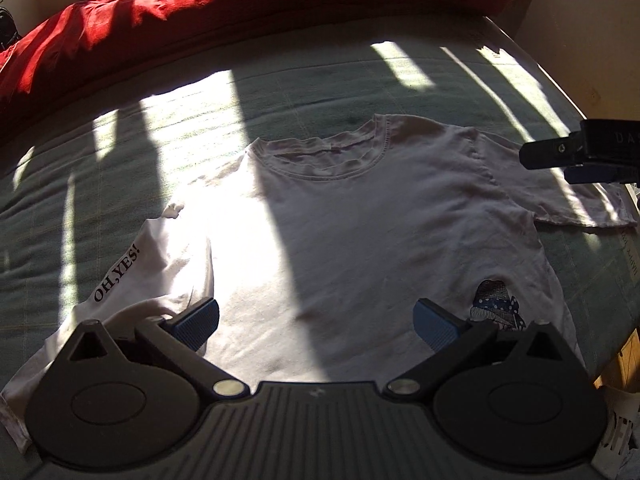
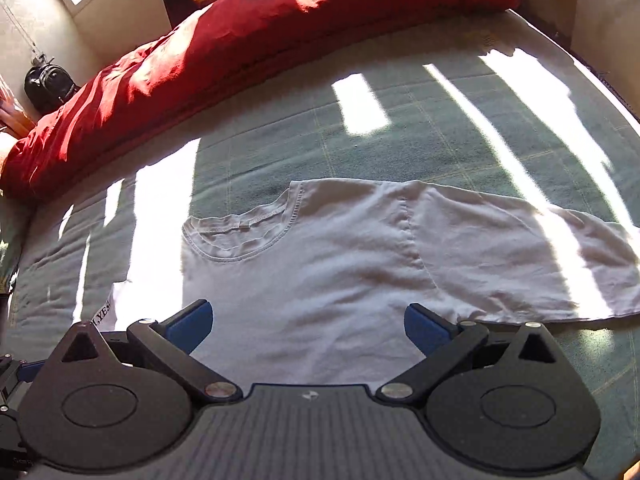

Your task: Fold clothes

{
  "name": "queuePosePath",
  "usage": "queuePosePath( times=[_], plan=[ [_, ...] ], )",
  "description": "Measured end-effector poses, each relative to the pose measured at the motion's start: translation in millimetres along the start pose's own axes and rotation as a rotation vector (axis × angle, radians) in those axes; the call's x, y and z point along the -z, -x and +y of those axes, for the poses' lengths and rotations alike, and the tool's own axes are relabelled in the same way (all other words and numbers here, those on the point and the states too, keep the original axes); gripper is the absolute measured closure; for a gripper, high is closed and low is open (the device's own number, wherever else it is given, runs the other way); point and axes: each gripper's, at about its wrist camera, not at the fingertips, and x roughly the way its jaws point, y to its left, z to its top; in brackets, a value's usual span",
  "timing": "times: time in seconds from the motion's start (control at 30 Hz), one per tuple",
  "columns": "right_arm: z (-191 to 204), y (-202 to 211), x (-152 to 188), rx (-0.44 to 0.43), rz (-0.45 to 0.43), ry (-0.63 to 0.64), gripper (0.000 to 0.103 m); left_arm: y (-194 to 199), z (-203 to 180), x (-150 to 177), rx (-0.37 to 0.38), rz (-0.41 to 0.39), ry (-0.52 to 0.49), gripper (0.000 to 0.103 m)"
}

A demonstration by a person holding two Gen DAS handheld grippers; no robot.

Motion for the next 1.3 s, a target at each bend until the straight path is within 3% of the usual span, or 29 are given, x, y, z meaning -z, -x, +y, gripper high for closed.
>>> queuePosePath(
  times=[0.2,0.37,0.5,0.9,1.13,1.3],
  plan=[
    [-13,-23,-23,-0.11,0.004,0.122,0.0,-15,-14,5,-0.045,-0.014,0.151,0.0],
    [-25,-72,-14,-0.085,0.033,0.167,0.0,-55,-12,22,-0.056,-0.06,0.237,0.0],
    [-26,-94,-4,-0.071,0.004,0.19,0.0,-81,-2,25,-0.084,-0.075,0.277,0.001],
    [12,-174,-60,-0.102,-0.135,0.238,0.0,-99,38,0,-0.156,-0.268,0.305,0.001],
    [14,-220,-64,-0.095,-0.116,0.195,0.0,-113,44,-6,-0.152,-0.268,0.321,0.001],
    [17,-231,-67,-0.085,-0.139,0.218,0.0,-120,46,-8,-0.158,-0.253,0.323,0.001]
  ],
)
